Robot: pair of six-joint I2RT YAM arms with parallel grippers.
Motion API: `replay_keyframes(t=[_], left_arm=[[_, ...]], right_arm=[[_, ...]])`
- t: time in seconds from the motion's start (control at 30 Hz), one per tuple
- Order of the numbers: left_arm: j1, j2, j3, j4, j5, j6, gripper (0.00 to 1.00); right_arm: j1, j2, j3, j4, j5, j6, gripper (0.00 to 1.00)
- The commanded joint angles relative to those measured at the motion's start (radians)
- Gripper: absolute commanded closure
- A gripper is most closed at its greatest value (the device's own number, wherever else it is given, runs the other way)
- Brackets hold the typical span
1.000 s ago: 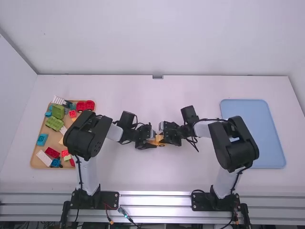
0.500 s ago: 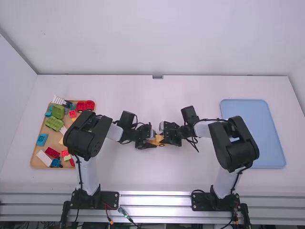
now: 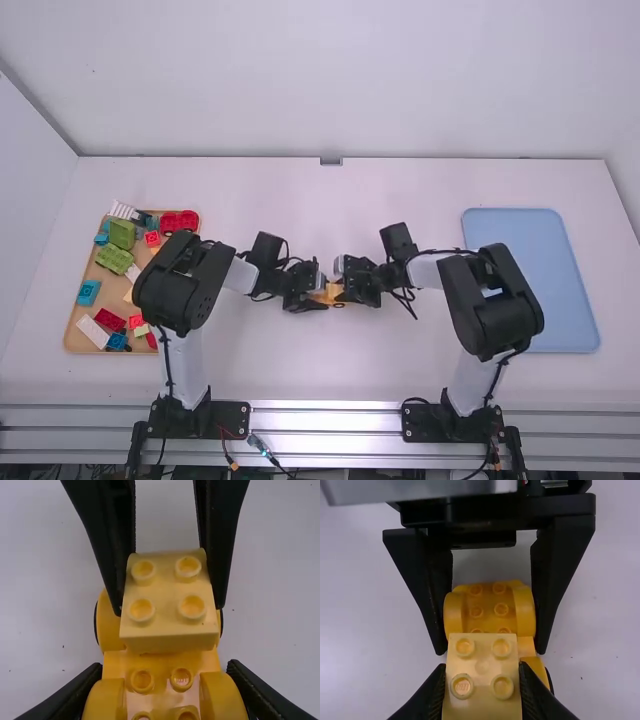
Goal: Assemble lego blocks to make yellow taxi
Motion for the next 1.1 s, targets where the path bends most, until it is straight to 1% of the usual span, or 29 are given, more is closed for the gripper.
replay_keyframes(t=[0.0, 0.6, 0.7, 0.83, 1.07], left_arm=[[-0.005, 0.024, -0.026, -0.028, -0.034, 0.053, 0.47], [-0.005, 0.024, -0.026, -0.028, -0.038, 0.053, 0.48], [-0.005, 0.024, -0.026, -0.028, -0.037, 0.053, 0.48], [-0.005, 0.024, -0.026, -0.028, -0.038, 0.053, 0.48], [-0.005, 0.024, -0.026, -0.028, -0.037, 0.052, 0.49]], right_arm=[[-0.012, -0.022, -0.005, 0.019, 0.089, 0.0, 1.0], [-0.015, -0.022, -0.003, 0.03, 0.141, -0.002, 0.99], [-0.021, -0.023, 0.01, 0.019, 0.136, -0.001, 0.99], [-0.005, -0.024, 0.034, -0.017, 0.142, -0.002, 0.99], [-0.006, -0.024, 0.032, -0.024, 0.148, -0.027, 0.99]])
